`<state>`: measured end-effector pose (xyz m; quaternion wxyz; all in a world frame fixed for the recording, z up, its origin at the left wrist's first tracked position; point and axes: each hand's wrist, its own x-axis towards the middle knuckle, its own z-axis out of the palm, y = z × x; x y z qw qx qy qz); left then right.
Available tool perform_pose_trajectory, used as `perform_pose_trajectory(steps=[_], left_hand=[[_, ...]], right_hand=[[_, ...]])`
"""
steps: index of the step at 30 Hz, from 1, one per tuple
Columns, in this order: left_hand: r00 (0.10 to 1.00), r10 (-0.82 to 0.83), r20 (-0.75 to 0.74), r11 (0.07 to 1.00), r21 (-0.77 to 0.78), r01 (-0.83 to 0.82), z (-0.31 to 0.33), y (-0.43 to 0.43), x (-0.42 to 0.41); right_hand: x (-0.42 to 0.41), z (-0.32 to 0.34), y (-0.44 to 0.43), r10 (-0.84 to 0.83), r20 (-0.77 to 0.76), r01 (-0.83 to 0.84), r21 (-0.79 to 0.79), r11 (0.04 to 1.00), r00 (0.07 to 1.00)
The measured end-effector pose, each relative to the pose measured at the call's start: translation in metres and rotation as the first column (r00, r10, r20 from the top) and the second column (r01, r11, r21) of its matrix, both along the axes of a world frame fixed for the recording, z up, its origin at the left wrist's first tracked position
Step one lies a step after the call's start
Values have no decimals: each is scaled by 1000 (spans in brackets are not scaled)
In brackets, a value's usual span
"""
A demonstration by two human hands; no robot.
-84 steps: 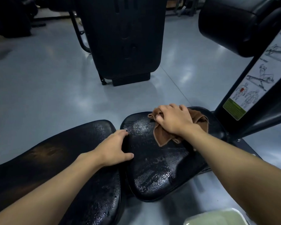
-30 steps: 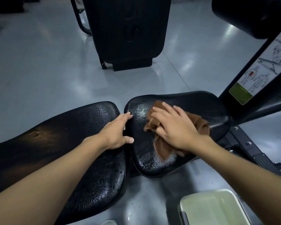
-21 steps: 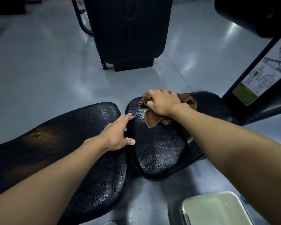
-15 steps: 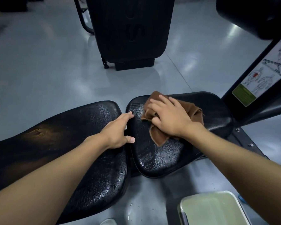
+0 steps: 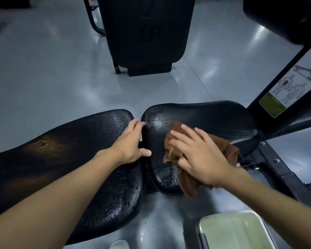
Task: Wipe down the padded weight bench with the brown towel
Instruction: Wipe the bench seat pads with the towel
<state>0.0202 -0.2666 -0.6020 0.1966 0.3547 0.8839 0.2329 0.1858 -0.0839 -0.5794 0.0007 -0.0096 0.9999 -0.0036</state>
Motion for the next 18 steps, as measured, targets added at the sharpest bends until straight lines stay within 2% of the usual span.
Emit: perform_pose_trajectory(steps=[3,7,10,14,18], left_hand=[[1000,-9,-24,999,-40,8,-1,-1,-2],[994,-94,62,990,-104,100,5,-6,-11],[993,-74,94,992,-96,83,7,-9,-12],[995,-33,99,996,-79,40,6,-11,-11],[995,-21,98,997,-71,28,5,-13,-11]], right_hand=[[-56,6,7,-65,69,66,-26,997,996],[-132,3,20,-136,136,150,-105,983,981],[-163,2,20,-186,181,207,-105,973,966],[-147,2,17,-138,144,154,-105,983,980],[-96,3,7,-46,104,53,-72,996,994]])
